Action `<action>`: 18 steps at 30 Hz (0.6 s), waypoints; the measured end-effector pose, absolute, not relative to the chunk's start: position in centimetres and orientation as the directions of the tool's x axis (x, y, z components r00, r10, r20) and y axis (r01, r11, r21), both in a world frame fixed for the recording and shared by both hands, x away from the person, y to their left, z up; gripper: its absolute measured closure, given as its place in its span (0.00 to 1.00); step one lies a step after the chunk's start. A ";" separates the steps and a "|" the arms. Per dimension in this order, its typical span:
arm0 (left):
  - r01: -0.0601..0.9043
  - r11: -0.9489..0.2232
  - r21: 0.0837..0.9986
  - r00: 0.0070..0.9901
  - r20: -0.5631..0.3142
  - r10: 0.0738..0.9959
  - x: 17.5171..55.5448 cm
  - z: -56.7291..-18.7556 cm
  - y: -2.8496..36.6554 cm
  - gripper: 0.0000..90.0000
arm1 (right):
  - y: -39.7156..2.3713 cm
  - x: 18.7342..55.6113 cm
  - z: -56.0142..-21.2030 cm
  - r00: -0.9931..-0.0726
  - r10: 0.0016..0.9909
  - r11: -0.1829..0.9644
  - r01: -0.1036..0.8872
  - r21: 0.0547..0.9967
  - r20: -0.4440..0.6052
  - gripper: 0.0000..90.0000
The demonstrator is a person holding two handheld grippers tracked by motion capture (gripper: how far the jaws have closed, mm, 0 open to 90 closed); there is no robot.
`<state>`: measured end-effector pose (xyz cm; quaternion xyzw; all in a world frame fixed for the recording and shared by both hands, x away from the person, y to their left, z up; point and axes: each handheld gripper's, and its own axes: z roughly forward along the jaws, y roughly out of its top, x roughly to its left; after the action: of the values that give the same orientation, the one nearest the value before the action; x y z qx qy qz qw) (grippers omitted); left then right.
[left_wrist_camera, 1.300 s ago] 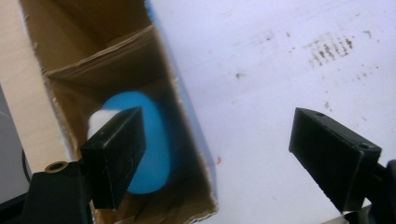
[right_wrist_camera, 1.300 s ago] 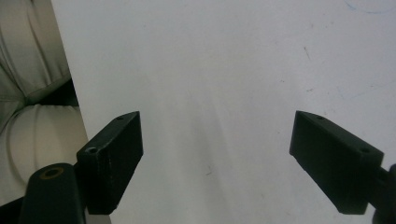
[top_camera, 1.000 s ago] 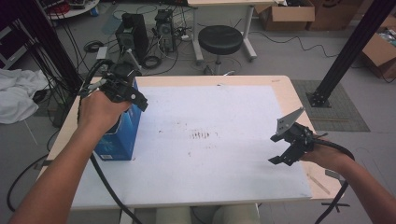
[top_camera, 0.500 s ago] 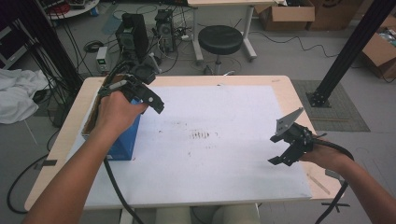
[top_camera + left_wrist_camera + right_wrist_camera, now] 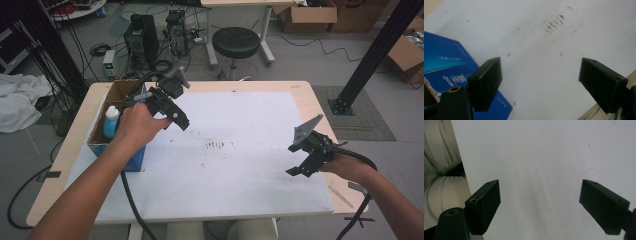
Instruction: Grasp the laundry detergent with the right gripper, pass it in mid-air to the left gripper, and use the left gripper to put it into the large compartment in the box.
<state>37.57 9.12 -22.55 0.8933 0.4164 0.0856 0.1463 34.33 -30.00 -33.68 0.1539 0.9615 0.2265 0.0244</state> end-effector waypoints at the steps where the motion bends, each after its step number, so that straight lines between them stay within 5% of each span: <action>1: 0.715 -0.615 0.331 0.644 0.029 0.764 37.5 -22.7 8.9 0.22 | -30.0 34.3 -33.7 -0.951 0.307 0.849 0.285 0.444 0.024 0.19; 18: 0.597 -0.746 0.294 0.771 0.046 0.635 36.7 -24.6 4.3 0.22 | -29.9 34.7 -33.8 -0.951 0.307 0.849 0.288 0.443 0.031 0.19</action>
<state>36.69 4.26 -24.58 0.9316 0.3307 0.0717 0.1324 34.65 -29.90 -33.81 0.1549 0.9613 0.2271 0.0206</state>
